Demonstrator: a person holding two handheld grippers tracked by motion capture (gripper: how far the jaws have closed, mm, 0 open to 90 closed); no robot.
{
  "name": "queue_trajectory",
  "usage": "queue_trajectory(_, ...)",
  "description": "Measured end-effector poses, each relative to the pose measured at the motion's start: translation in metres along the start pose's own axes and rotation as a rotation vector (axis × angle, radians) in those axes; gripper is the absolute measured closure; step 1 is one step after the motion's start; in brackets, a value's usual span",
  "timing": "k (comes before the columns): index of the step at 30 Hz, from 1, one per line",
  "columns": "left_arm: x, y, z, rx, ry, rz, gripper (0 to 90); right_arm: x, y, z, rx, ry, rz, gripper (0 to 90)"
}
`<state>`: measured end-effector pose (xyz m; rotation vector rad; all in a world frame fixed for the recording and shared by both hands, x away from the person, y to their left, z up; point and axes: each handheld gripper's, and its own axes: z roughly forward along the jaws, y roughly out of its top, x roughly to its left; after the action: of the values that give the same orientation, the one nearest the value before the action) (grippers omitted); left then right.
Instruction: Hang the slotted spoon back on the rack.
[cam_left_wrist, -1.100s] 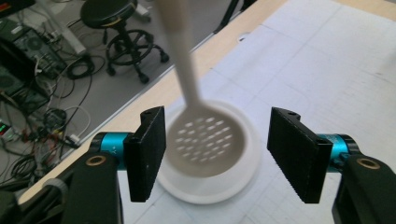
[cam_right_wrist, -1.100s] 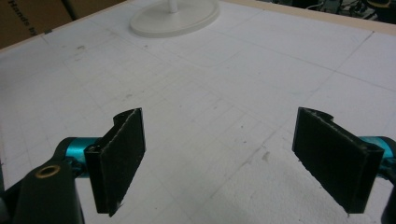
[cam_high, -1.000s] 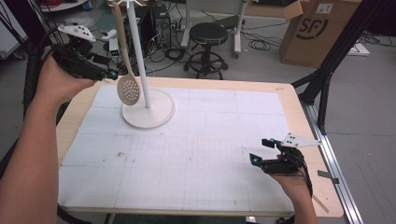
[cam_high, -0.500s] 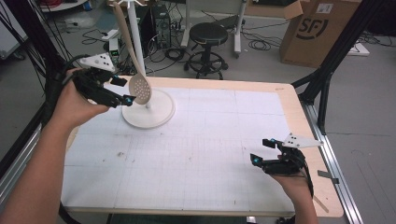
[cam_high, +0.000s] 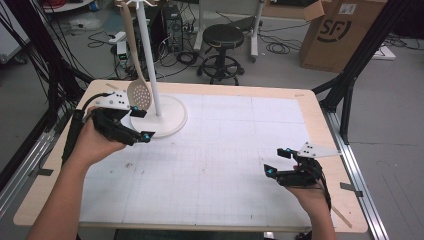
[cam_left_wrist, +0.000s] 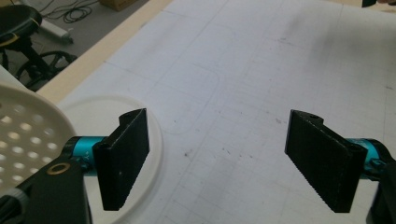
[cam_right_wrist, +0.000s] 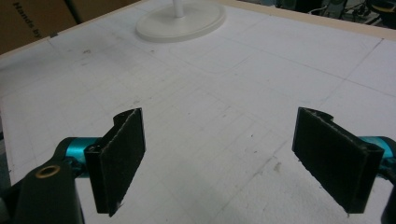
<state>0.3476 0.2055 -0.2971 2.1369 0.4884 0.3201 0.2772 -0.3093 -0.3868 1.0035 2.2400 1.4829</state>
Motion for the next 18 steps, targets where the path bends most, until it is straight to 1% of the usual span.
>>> queue_trajectory(1, -0.001, -0.004, 0.001, -0.007, -0.006, -0.008, 22.1, 0.001, 0.000, 0.001, 0.004, 0.000, -0.006, 16.2)
queue_trajectory(2, -0.001, -0.004, 0.001, -0.007, -0.006, -0.008, 22.1, 0.001, 0.001, 0.003, 0.007, 0.002, -0.009, 16.2)
queue_trajectory(3, -0.002, -0.012, 0.001, -0.031, -0.023, -0.025, 21.8, 0.001, 0.000, 0.004, 0.010, 0.003, -0.010, 16.2)
queue_trajectory(4, -0.002, -0.012, 0.001, -0.031, -0.023, -0.025, 21.3, 0.001, 0.000, 0.004, 0.012, 0.003, -0.013, 16.2)
queue_trajectory(5, -0.002, -0.017, 0.000, -0.040, -0.029, -0.035, 21.3, 0.001, 0.000, 0.004, 0.012, 0.003, -0.013, 16.2)
queue_trajectory(6, -0.002, -0.026, 0.000, -0.057, -0.036, -0.046, 20.8, 0.000, 0.000, 0.006, 0.016, 0.004, -0.012, 16.2)
queue_trajectory(7, -0.002, -0.031, 0.001, -0.070, -0.041, -0.056, 20.8, 0.000, -0.001, 0.006, 0.020, 0.007, -0.010, 16.2)
queue_trajectory(8, -0.002, -0.031, 0.001, -0.070, -0.041, -0.056, 20.6, -0.001, -0.001, 0.007, 0.020, 0.007, -0.012, 16.2)
queue_trajectory(9, -0.005, -0.039, 0.003, -0.070, -0.047, -0.063, 20.4, -0.001, 0.000, 0.008, 0.018, 0.007, -0.009, 16.2)
queue_trajectory(10, -0.005, -0.039, 0.003, -0.070, -0.047, -0.063, 20.0, -0.002, 0.000, 0.008, 0.016, 0.006, -0.007, 16.2)
queue_trajectory(11, -0.010, -0.049, 0.005, -0.080, -0.055, -0.065, 19.7, -0.002, 0.000, 0.009, 0.016, 0.008, -0.005, 16.2)
queue_trajectory(12, -0.012, -0.053, 0.007, -0.089, -0.059, -0.058, 19.6, -0.001, 0.001, 0.010, 0.014, 0.011, -0.004, 16.2)
queue_trajectory(14, -0.011, -0.058, 0.011, -0.066, -0.050, -0.075, 19.1, 0.000, 0.001, 0.012, 0.023, 0.012, -0.011, 16.2)
queue_trajectory(17, -0.010, -0.062, 0.012, -0.070, -0.043, -0.078, 16.6, 0.003, 0.001, 0.014, 0.032, 0.014, -0.014, 16.2)
queue_trajectory(18, -0.011, -0.063, 0.013, -0.080, -0.052, -0.079, 16.1, 0.003, 0.001, 0.015, 0.034, 0.015, -0.019, 16.2)
